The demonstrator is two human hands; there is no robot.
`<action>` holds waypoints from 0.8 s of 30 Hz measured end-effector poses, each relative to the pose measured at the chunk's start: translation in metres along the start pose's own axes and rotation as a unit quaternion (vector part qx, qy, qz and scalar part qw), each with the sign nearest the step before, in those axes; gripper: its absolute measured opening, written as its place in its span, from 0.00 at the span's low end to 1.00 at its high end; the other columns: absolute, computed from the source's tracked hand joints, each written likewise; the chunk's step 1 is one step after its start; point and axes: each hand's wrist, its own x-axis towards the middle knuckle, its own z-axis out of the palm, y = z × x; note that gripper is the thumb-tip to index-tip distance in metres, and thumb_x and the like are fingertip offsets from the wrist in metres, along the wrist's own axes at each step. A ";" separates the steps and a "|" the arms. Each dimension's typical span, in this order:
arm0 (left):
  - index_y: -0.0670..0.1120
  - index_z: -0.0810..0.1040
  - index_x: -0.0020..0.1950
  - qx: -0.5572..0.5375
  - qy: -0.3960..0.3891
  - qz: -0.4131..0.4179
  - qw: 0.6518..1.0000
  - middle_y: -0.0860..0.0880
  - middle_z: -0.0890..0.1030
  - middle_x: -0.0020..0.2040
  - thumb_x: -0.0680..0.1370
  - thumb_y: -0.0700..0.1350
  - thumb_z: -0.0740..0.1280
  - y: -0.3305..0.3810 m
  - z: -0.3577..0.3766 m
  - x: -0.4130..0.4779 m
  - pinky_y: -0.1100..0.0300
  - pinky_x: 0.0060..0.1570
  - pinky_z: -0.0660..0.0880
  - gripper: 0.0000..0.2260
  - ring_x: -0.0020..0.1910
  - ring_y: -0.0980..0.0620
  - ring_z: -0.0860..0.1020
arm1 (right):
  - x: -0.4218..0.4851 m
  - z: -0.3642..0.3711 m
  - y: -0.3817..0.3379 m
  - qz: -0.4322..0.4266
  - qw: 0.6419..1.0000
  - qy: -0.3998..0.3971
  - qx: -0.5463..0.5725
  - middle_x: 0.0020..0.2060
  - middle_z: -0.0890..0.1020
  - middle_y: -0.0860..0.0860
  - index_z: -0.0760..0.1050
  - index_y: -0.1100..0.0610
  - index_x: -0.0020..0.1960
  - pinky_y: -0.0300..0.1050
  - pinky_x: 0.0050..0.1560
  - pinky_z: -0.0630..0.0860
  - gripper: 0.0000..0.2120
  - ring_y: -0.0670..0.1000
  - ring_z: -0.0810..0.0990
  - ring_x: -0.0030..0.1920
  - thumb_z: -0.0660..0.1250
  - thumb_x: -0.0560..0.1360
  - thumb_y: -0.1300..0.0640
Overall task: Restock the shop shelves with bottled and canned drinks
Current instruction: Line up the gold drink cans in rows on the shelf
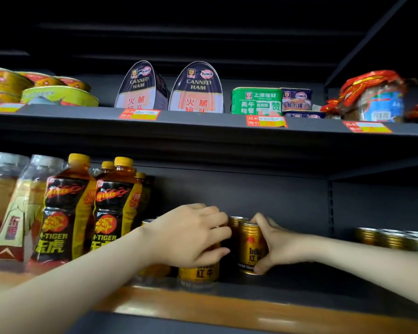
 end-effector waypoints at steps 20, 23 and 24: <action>0.49 0.79 0.45 0.014 0.020 -0.012 1.000 0.51 0.76 0.41 0.80 0.52 0.57 0.003 0.005 -0.001 0.59 0.40 0.71 0.14 0.38 0.52 0.74 | 0.034 0.010 -0.003 -0.064 0.993 0.047 -0.087 0.74 0.58 0.47 0.49 0.49 0.77 0.46 0.72 0.59 0.49 0.49 0.56 0.73 0.77 0.67 0.47; 0.48 0.79 0.47 0.008 0.009 -0.008 1.000 0.51 0.77 0.42 0.80 0.52 0.55 0.000 0.003 -0.002 0.58 0.40 0.73 0.14 0.39 0.51 0.75 | 0.026 0.006 -0.010 -0.048 0.992 0.046 -0.103 0.76 0.51 0.45 0.45 0.48 0.78 0.48 0.74 0.57 0.49 0.51 0.51 0.75 0.75 0.69 0.47; 0.48 0.79 0.49 0.009 0.004 -0.009 1.000 0.51 0.78 0.42 0.81 0.52 0.54 -0.002 0.002 -0.003 0.58 0.40 0.74 0.15 0.39 0.51 0.76 | 0.022 0.003 -0.013 -0.044 0.992 0.051 -0.105 0.76 0.51 0.45 0.45 0.48 0.78 0.49 0.74 0.57 0.48 0.51 0.51 0.75 0.74 0.70 0.47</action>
